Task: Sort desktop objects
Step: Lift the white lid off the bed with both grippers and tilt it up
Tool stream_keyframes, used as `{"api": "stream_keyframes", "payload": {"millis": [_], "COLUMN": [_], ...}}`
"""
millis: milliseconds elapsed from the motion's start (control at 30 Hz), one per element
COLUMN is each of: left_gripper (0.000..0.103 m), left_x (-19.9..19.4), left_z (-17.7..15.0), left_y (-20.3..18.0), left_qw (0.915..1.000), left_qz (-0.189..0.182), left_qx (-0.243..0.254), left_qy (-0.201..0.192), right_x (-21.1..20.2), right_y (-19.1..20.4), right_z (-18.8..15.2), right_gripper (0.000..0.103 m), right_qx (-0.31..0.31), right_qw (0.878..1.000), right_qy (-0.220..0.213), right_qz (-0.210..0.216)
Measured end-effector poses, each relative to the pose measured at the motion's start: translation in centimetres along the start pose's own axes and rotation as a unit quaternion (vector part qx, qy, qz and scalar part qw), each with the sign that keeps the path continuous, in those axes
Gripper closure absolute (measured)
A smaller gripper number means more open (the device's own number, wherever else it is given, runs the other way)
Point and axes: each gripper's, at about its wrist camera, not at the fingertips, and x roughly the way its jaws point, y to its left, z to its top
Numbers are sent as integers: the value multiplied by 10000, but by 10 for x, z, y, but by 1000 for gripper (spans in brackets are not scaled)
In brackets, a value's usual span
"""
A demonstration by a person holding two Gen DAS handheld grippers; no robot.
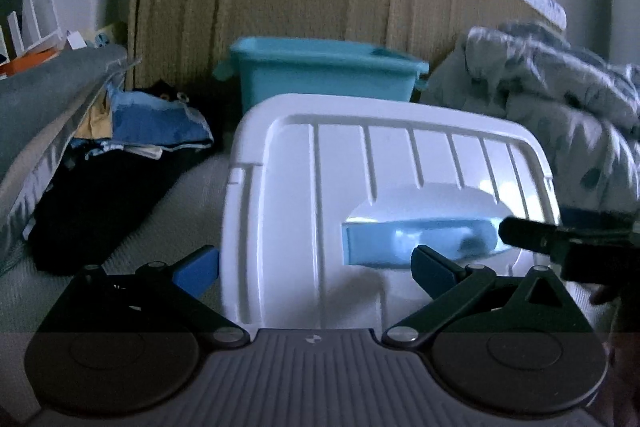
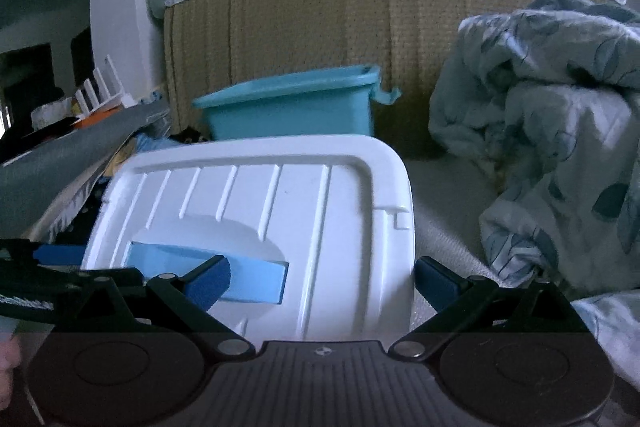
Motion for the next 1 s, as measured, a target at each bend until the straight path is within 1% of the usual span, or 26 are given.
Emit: {"api": "stream_keyframes", "payload": {"millis": [100,200,333,500,667,1000], "left_gripper": [0,0,0,0,0,0], "left_x": [1,4,2,2,-5,-15], "left_z": [2,2,2,4,4,7], "left_y": [-1,-4,-8,-7,-7,-8], "left_qw": [10000,10000,9999,9998,9993,9976], "left_qz": [39,51,32,31,26,-3], "left_qx": [-21,-21,56,-50,-66,-47], "left_qy": [-59,-11,-97,-199,-366,-695], "right_x": [-2,-3,-3,-2,-2,-10], "right_y": [-2,-4,-8,-12,-10,-5], "right_z": [1,3,4,5,5,6], "right_gripper": [3,3,3,3,3,3], "right_qx": [56,98,219,350,312,180], "right_qw": [9999,9998,9996,9993,9994,9990], "right_qy": [-81,-148,-150,-156,-170,-407], "right_qz": [28,42,25,6,26,-53]}}
